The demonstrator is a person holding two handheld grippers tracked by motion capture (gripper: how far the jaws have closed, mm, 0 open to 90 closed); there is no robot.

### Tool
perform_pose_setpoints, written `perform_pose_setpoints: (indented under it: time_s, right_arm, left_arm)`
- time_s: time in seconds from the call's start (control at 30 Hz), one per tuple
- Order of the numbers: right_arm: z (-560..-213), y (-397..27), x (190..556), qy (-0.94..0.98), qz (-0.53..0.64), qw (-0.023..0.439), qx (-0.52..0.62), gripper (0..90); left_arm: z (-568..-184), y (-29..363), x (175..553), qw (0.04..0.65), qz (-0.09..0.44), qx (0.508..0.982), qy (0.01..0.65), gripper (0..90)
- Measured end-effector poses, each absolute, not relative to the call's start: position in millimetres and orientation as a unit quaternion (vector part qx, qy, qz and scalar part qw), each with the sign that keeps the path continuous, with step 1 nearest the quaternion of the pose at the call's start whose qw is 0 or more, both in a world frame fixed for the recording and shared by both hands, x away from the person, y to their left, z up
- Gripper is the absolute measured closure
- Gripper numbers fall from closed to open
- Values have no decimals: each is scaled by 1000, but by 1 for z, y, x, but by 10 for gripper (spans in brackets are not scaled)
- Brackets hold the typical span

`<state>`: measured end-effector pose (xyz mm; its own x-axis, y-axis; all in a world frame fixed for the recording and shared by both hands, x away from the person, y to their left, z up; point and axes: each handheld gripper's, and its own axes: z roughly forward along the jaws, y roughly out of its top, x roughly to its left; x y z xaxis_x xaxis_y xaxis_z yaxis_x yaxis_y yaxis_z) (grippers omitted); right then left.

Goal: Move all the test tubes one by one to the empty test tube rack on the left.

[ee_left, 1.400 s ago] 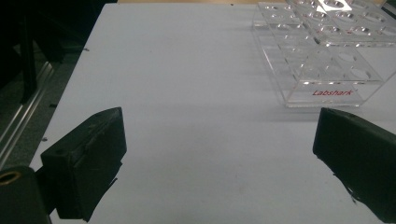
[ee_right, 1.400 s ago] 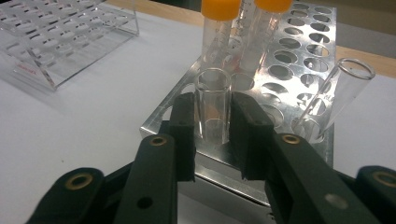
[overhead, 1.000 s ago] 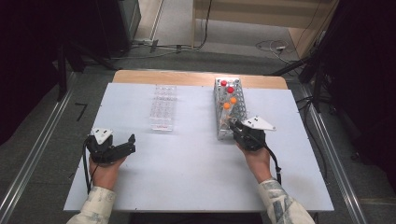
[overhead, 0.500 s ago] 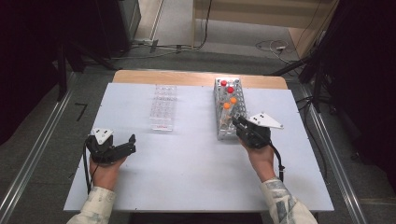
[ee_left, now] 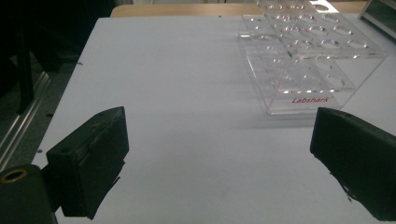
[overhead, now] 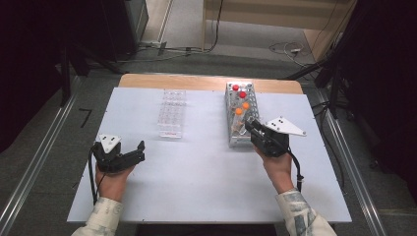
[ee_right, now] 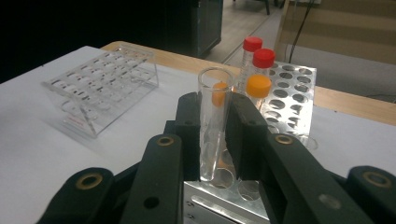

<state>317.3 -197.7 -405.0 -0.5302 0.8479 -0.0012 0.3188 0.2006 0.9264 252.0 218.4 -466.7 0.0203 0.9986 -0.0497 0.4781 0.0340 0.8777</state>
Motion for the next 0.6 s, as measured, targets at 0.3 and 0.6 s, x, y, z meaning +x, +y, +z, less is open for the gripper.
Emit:
perform_pose_setpoints:
  time_s: [0.3,0.6]
  right_arm:
    - [-403,-181,308,742,490,260,375,731]
    - [-408,-161,299,763,491,237,347,731]
  left_arm:
    - [-460,206,249,391,344,617,590,64]
    - [-456,194,248,405,322,633,576,66]
